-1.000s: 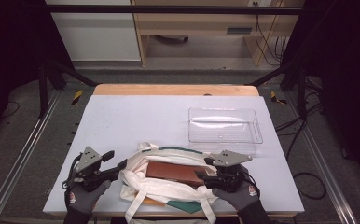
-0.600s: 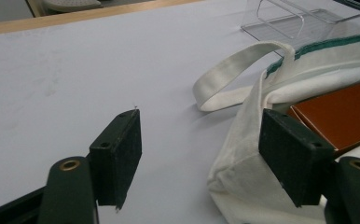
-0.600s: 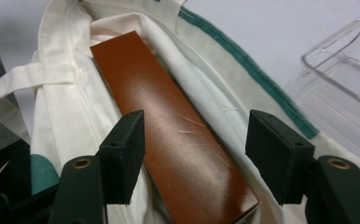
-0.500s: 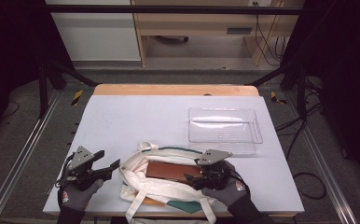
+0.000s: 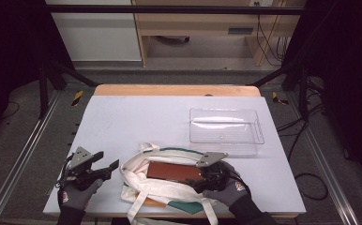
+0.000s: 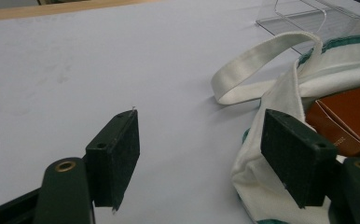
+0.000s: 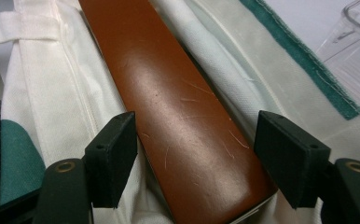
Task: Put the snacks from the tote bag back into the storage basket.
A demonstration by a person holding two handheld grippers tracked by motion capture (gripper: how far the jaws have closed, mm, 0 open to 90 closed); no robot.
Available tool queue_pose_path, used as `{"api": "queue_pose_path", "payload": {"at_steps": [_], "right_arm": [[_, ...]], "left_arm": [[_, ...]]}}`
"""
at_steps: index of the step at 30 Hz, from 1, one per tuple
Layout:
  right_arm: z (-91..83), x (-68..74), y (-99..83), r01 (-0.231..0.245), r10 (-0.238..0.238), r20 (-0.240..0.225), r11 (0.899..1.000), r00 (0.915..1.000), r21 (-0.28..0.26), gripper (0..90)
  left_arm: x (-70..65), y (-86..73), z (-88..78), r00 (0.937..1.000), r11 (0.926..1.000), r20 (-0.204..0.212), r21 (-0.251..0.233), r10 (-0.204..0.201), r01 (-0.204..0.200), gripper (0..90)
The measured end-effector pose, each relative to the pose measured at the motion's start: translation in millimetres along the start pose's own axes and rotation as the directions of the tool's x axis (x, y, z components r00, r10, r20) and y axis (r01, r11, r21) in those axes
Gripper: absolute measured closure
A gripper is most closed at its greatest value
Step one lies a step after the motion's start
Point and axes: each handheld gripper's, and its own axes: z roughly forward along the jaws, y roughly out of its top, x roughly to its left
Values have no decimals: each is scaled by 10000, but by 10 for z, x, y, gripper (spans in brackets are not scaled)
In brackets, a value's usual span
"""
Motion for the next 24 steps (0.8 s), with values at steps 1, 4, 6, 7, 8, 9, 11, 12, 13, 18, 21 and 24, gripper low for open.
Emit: {"api": "queue_pose_path", "payload": {"at_steps": [1,4,6,7,8,9,11,12,13,18,21,24], "right_arm": [[5,-5,-2,75,-75,-18,10000,10000,48,295],[20,-11,-9,129,-128,-115,9999,9999,54,291],[20,-12,-11,154,-153,-143,9999,9998,69,292],[21,-12,-11,164,-163,-170,9998,9997,72,292],[23,-17,-11,205,-204,-204,9998,9996,85,291],[28,-19,-10,150,-148,-232,9998,9996,94,289],[56,-31,-4,121,-116,-352,9998,9993,141,278],[67,-37,-3,172,-166,-408,9997,9990,148,272],[86,-38,-1,175,-166,-466,9997,9988,189,267],[130,-28,-10,587,-573,-435,9978,9974,311,267],[131,-30,-8,662,-647,-431,9972,9970,357,280],[126,-23,-2,835,-816,-466,9957,9956,392,303]], "left_arm": [[-4,0,4,10000,10000,-14,22,23,-23,276],[-10,1,11,10000,10000,34,57,69,-69,278],[-12,1,16,9999,9999,41,56,101,-102,277],[-13,1,19,9999,9999,61,44,98,-98,277],[-13,1,22,9999,9999,68,51,116,-116,277],[-14,0,28,9999,9999,62,61,115,-116,278],[-14,-2,35,9999,9999,51,83,113,-114,278],[-13,-2,37,9999,9999,59,85,108,-109,279],[-13,-3,36,9999,9999,64,88,110,-110,279],[-14,-5,38,9998,9998,114,121,130,-132,284],[-7,-9,47,9999,9998,118,162,98,-100,285],[-5,-10,54,9999,9998,108,200,96,-99,288]]}}
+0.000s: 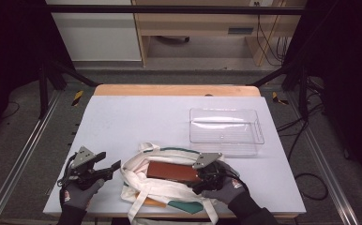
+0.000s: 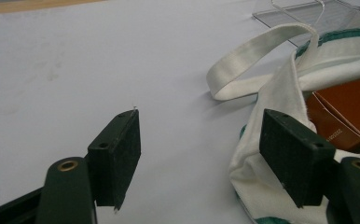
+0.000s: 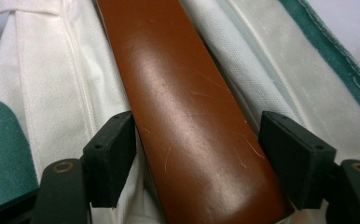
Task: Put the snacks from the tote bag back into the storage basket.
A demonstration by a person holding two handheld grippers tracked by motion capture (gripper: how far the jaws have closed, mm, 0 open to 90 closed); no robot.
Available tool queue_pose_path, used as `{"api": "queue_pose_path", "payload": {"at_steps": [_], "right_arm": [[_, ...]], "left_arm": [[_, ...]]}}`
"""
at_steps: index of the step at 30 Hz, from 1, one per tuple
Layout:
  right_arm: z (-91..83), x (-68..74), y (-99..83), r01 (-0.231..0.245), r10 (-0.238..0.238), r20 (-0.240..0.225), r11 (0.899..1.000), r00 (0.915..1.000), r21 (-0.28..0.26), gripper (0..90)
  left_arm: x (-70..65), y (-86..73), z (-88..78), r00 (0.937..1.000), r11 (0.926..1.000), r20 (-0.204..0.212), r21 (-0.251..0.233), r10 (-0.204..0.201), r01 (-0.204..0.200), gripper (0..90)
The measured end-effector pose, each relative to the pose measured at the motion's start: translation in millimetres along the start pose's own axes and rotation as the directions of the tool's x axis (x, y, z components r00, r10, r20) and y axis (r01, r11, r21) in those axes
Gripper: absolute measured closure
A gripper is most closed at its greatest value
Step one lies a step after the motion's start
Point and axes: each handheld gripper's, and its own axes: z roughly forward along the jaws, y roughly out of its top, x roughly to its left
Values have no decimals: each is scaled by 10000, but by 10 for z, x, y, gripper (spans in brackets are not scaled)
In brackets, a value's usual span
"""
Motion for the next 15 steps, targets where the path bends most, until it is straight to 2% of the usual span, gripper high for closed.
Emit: {"api": "queue_pose_path", "payload": {"at_steps": [7,10,15], "right_arm": [[-62,36,67,361,-361,3,9991,9993,218,358],[-144,44,112,30,-31,-271,10000,9996,-54,385],[-208,86,164,-62,63,-284,10000,9996,43,397]], "left_arm": [[16,-3,0,10000,10000,32,45,10,-10,293],[12,-4,3,10000,10000,46,51,-9,9,292],[9,-5,7,10000,10000,49,69,5,-5,293]]}}
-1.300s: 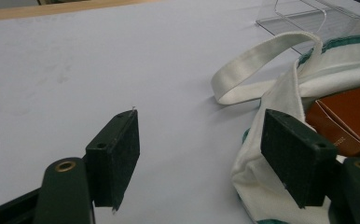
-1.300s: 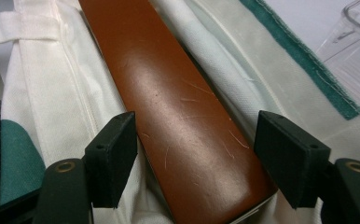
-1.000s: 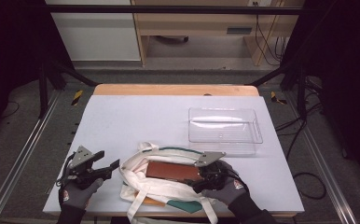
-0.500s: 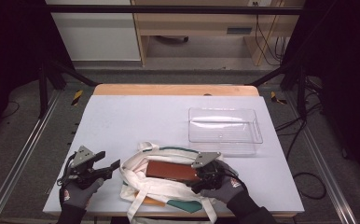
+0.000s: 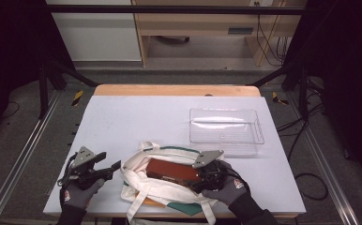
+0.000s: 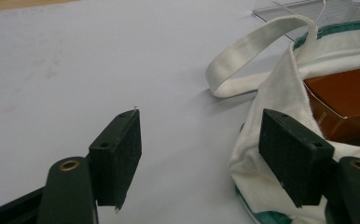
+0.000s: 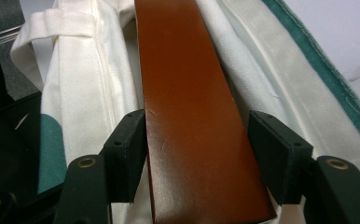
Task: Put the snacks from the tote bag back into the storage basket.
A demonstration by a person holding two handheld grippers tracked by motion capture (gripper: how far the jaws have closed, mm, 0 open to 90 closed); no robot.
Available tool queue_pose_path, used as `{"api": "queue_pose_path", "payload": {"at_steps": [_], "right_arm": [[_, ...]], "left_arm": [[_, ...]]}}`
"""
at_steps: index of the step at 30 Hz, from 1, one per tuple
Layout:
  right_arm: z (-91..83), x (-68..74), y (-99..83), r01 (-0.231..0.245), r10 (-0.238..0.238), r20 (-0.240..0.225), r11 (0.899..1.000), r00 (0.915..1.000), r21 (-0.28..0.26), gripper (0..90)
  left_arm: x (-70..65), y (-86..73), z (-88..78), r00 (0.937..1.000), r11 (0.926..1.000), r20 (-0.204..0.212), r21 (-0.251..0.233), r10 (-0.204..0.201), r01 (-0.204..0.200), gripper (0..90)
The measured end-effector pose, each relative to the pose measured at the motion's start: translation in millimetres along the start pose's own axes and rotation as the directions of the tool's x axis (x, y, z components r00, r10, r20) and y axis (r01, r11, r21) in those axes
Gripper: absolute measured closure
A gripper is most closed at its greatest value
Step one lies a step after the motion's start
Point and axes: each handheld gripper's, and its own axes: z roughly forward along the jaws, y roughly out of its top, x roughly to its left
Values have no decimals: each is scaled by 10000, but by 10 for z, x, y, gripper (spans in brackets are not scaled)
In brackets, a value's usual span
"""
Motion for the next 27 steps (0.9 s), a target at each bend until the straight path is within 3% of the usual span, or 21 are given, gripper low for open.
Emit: {"api": "queue_pose_path", "payload": {"at_steps": [6,11,17,27], "right_arm": [[88,27,-120,-130,131,-13,9994,9999,331,386],[99,34,-139,-159,159,120,9999,9998,10,365],[45,31,-18,-136,119,-207,9961,9997,-867,308],[315,-11,119,95,-96,-616,10000,9981,-5,323]], "left_arm": [[1,0,-5,10000,10000,7,34,0,0,292],[0,1,-8,10000,10000,-3,34,4,-4,291],[7,2,-6,10000,10000,32,-19,-18,18,287],[13,6,-18,10000,9999,31,-107,66,-66,273]]}}
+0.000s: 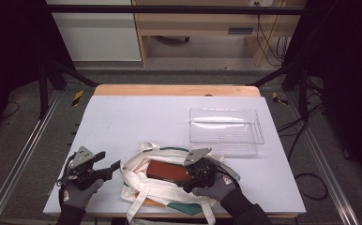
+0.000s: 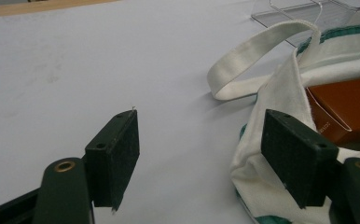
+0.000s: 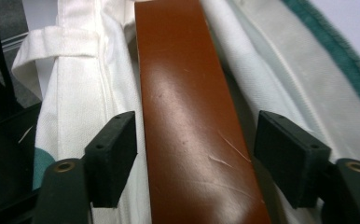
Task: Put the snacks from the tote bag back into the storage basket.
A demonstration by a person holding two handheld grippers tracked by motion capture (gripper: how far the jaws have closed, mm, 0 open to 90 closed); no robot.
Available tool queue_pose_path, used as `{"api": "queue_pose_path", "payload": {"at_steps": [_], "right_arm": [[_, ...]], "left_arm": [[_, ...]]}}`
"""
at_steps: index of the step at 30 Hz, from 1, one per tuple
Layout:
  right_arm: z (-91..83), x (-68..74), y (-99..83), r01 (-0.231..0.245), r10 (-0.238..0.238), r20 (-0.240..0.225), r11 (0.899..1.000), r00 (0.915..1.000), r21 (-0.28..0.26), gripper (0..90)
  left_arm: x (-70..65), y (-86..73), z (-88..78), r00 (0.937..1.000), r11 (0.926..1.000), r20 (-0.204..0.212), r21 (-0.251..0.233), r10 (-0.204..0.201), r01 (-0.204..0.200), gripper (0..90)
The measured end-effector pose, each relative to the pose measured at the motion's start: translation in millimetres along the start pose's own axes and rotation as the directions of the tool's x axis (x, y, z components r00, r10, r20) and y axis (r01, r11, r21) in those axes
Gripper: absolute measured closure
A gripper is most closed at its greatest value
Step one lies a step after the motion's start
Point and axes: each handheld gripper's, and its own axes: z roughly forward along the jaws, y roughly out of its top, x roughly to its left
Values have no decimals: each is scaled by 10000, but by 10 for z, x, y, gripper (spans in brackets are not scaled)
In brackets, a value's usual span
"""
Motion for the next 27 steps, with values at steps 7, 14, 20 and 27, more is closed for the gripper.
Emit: {"api": "queue_pose_path", "payload": {"at_steps": [7,14,20,27], "right_arm": [[93,-14,-1,109,-104,-120,9990,9999,437,385],[124,-2,0,176,-174,-42,9980,9998,601,399],[80,8,24,375,-369,-115,9974,9993,618,421],[-199,36,114,623,-622,21,9979,9981,-178,427]], "left_arm": [[-5,0,11,10000,10000,5,54,15,-15,273],[-1,1,19,10000,10000,-2,99,-6,6,273],[8,-3,17,10000,10000,28,93,-13,12,273],[15,-4,16,10000,9999,5,106,-28,28,273]]}}
